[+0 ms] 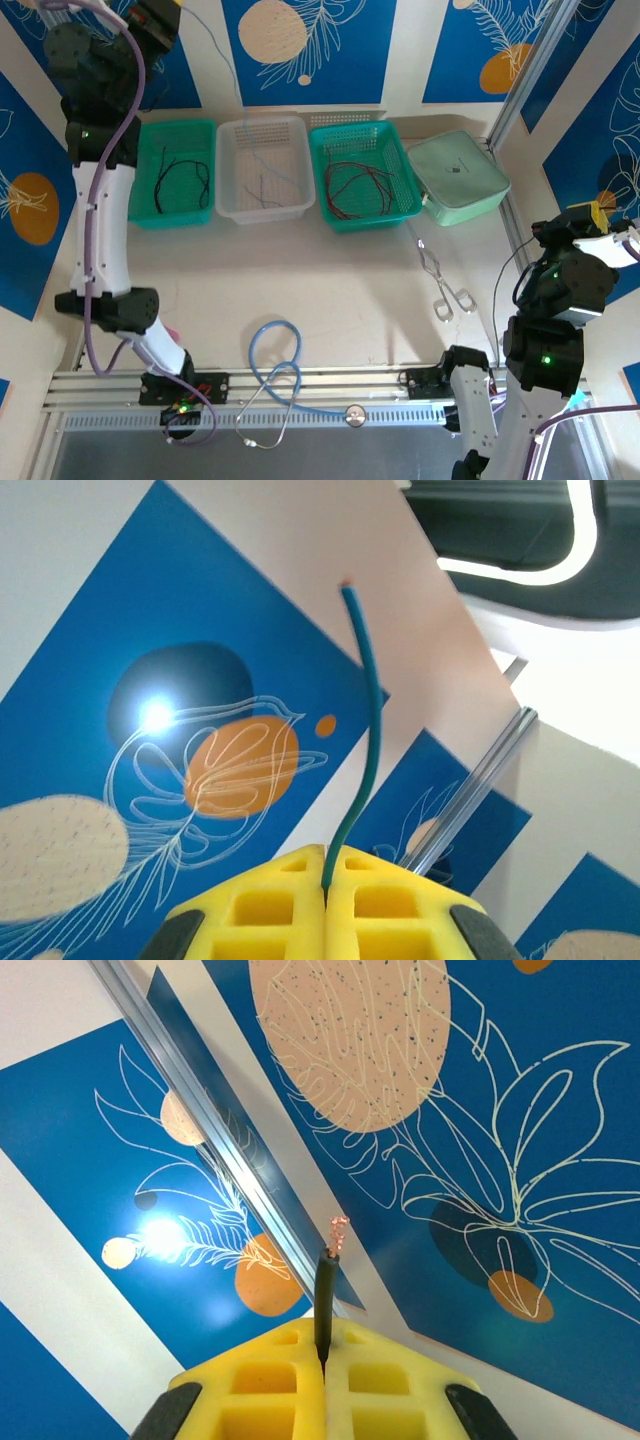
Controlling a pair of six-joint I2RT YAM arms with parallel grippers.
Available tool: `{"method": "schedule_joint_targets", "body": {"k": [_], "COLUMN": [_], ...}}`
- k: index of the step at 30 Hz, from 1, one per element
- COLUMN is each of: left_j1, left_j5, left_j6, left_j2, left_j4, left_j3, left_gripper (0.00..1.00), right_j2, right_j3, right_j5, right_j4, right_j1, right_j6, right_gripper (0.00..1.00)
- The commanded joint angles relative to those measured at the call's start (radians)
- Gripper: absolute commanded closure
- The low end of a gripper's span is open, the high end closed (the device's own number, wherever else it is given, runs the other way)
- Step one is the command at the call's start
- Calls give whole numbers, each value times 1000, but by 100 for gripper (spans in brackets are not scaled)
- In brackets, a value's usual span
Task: Untangle the cables
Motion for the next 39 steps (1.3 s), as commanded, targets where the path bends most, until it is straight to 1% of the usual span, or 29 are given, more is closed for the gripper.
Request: {"method": "schedule_joint_targets", "body": {"k": [1,3,5,6,10,14,16,18,20,23,28,32,38,39], "left_j1": [-12,-12,-16,-21,-68,-94,-104,-114,-127,-146,-164,-172,-176,-176], "left_j5": [-40,-47,-56,-64,-59,-39,-57,-59,-54,-109,-174,-179,-146,-139], "left_j6": [-14,-6,45,59,132,160,189,223,276,340,401,423,435,437], "left_j2": [81,107,120,117,95,118,135,172,229,302,424,522,623,630], "left_j4": [0,-13,-21,-23,78,176,179,156,62,-118,-309,-422,-514,-518], "left_j3": [127,131,80,38,-222,-427,-502,-542,-530,-485,-413,-335,-265,-264], "left_gripper": [100,100,100,100,100,100,100,100,100,100,100,100,100,94], "right_j2": [1,1,1,1,1,0,1,1,1,-1,1,3,9,10], "right_j3": [33,37,37,38,43,55,63,69,70,73,80,84,93,97], "right_j5": [-13,-19,-25,-29,-44,-49,-54,-63,-64,-64,-71,-83,-116,-121], "right_j4": [11,7,1,-2,-10,-16,-22,-27,-31,-34,-34,-34,-50,-53], "right_j1": [-5,-4,-5,-5,-3,1,4,7,10,10,10,10,12,13], "right_j6": [0,2,12,17,21,18,20,18,24,32,35,36,67,70], "right_gripper": [100,100,100,100,100,100,100,100,100,100,100,100,100,100]}}
